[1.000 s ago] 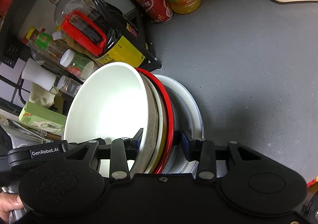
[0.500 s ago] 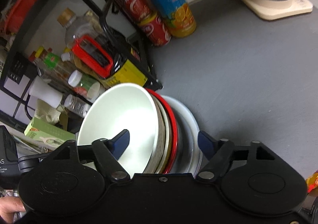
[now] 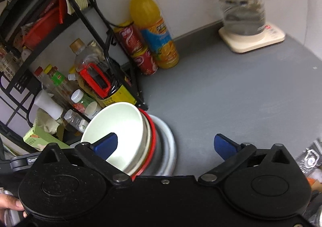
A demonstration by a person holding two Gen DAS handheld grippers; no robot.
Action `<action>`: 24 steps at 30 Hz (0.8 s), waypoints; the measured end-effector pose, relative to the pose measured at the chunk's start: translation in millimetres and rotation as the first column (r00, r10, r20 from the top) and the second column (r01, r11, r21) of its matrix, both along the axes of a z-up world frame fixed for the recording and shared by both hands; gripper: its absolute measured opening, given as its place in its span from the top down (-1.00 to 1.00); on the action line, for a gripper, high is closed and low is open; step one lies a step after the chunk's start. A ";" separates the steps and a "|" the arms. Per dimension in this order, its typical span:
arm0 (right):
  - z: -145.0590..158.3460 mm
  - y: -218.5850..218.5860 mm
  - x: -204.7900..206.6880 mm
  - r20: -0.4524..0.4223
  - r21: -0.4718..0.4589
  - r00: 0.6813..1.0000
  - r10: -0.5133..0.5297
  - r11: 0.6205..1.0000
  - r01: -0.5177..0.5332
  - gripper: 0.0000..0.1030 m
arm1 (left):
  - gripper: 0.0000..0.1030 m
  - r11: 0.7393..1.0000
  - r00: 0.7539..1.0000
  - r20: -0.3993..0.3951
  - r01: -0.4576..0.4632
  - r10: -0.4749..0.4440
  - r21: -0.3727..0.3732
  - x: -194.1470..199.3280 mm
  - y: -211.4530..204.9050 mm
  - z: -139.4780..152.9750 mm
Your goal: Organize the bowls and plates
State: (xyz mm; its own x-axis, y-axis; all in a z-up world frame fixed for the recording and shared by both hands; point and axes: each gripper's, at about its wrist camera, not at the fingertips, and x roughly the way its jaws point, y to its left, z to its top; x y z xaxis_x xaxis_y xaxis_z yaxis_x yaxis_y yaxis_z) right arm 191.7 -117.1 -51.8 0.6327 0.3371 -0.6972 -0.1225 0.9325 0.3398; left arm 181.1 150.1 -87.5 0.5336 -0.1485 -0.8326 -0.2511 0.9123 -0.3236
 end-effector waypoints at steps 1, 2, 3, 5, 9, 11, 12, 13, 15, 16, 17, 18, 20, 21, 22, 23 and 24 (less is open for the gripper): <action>2.7 -4.4 -7.4 0.001 -0.011 1.000 -0.012 1.000 0.012 -1.00 | -0.74 1.000 1.000 0.004 0.001 -0.001 0.011 -5.9 -3.9 3.9; 5.1 -7.3 -13.2 -0.001 -0.020 1.000 -0.022 1.000 0.022 -1.00 | -0.76 1.000 1.000 0.004 0.002 -0.002 0.020 -13.1 -7.7 8.5; 7.5 -10.8 -20.0 0.005 -0.020 1.000 -0.025 0.999 0.025 -1.00 | -0.76 1.000 1.000 0.010 0.006 -0.006 0.020 -19.5 -9.9 12.4; 13.1 -15.4 -34.5 0.029 -0.020 0.999 -0.027 0.999 0.028 -1.00 | -0.83 0.999 0.999 0.030 0.030 -0.031 0.031 -32.2 -16.3 20.4; 21.0 -18.0 -58.2 0.053 -0.033 0.998 -0.034 0.999 0.036 -1.00 | -0.91 0.997 0.997 0.065 0.038 -0.043 0.074 -55.0 -26.6 34.0; 25.4 -19.7 -70.2 0.067 -0.043 0.997 -0.037 0.998 0.040 -1.00 | -0.98 0.996 0.995 0.085 0.045 -0.052 0.081 -66.5 -31.5 40.7; 27.6 -20.9 -75.6 0.075 -0.047 0.996 -0.040 0.998 0.044 -1.00 | -0.99 0.995 0.994 0.093 0.048 -0.056 0.087 -71.4 -33.1 43.5; 30.1 -22.1 -81.4 0.085 -0.049 0.996 -0.040 0.998 0.044 -1.00 | -0.99 0.994 0.993 0.099 0.051 -0.060 0.094 -76.5 -35.0 46.4; 35.2 -24.6 -93.9 0.107 -0.047 0.994 -0.038 0.998 0.043 -1.00 | -0.99 0.992 0.991 0.111 0.059 -0.071 0.109 -87.2 -39.5 52.1; 37.1 -26.0 -99.3 0.116 -0.049 0.993 -0.039 0.998 0.045 -1.00 | -0.99 0.991 0.990 0.120 0.065 -0.079 0.117 -93.4 -42.0 55.3; 39.4 -27.5 -104.7 0.124 -0.052 0.991 -0.041 0.997 0.048 -1.00 | -0.99 0.990 0.989 0.124 0.070 -0.085 0.123 -98.2 -43.6 57.7; 41.4 -29.0 -110.0 0.132 -0.056 0.990 -0.043 0.997 0.051 -1.00 | -0.99 0.989 0.988 0.127 0.074 -0.090 0.128 -101.7 -44.8 60.1; 45.2 -31.6 -120.6 0.147 -0.062 0.988 -0.043 0.997 0.053 -1.00 | -0.99 0.988 0.986 0.137 0.079 -0.097 0.130 -112.1 -48.3 64.8; 46.7 -32.8 -125.0 0.152 -0.066 0.987 -0.044 0.996 0.055 -1.00 | -0.99 0.988 0.985 0.144 0.081 -0.100 0.130 -116.8 -50.1 67.1; 48.1 -34.1 -130.4 0.156 -0.070 0.987 -0.046 0.996 0.057 -1.00 | -0.99 0.987 0.983 0.150 0.084 -0.104 0.136 -121.6 -52.1 69.6; 49.5 -35.3 -135.8 0.163 -0.075 0.986 -0.047 0.995 0.060 -1.00 | -0.99 0.986 0.982 0.152 0.088 -0.110 0.144 -126.0 -54.0 71.6; 50.8 -36.5 -141.4 0.169 -0.082 0.984 -0.049 0.995 0.064 -1.00 | -0.99 0.984 0.981 0.156 0.093 -0.116 0.151 -130.6 -56.3 73.6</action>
State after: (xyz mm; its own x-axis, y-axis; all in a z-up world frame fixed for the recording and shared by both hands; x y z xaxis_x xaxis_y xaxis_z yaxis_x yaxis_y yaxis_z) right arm 50.3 -153.6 -1.0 0.7585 0.2404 -0.6057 -0.1169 0.9646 0.2365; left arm 50.5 93.7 -13.9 0.6520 -0.0971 -0.7520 -0.1064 0.9702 -0.2175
